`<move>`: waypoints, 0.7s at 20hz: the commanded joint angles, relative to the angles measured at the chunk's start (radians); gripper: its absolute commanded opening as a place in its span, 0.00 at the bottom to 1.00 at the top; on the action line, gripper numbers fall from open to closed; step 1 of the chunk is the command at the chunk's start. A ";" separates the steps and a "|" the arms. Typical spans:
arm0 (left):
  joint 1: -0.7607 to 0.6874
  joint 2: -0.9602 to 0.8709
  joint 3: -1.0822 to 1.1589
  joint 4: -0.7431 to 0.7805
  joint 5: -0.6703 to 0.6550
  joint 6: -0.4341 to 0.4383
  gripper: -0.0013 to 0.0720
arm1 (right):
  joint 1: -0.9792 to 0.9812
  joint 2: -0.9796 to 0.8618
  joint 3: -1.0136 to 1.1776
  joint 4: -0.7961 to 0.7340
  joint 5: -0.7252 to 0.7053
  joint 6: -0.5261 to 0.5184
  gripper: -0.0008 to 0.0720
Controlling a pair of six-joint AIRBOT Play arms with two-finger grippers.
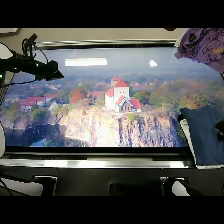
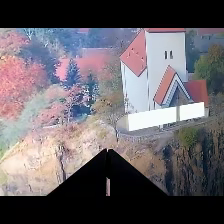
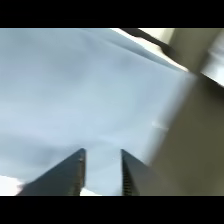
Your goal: Fold the clothes and pants, and hang the long-sleeved shirts on hangers.
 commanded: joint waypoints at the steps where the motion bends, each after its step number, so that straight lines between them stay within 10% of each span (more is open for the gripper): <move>1: 0.001 0.009 0.000 0.001 -0.032 0.000 0.05 | 0.027 0.000 0.103 0.428 -0.210 -0.250 0.28; 8: -0.072 0.219 -0.153 0.198 -0.032 -0.017 0.04 | 0.589 -0.041 0.106 0.522 -0.415 -0.425 0.05; 14: -0.264 0.541 -0.459 0.435 0.039 -0.252 0.05 | 0.932 -0.056 0.106 0.410 -0.463 -0.426 0.05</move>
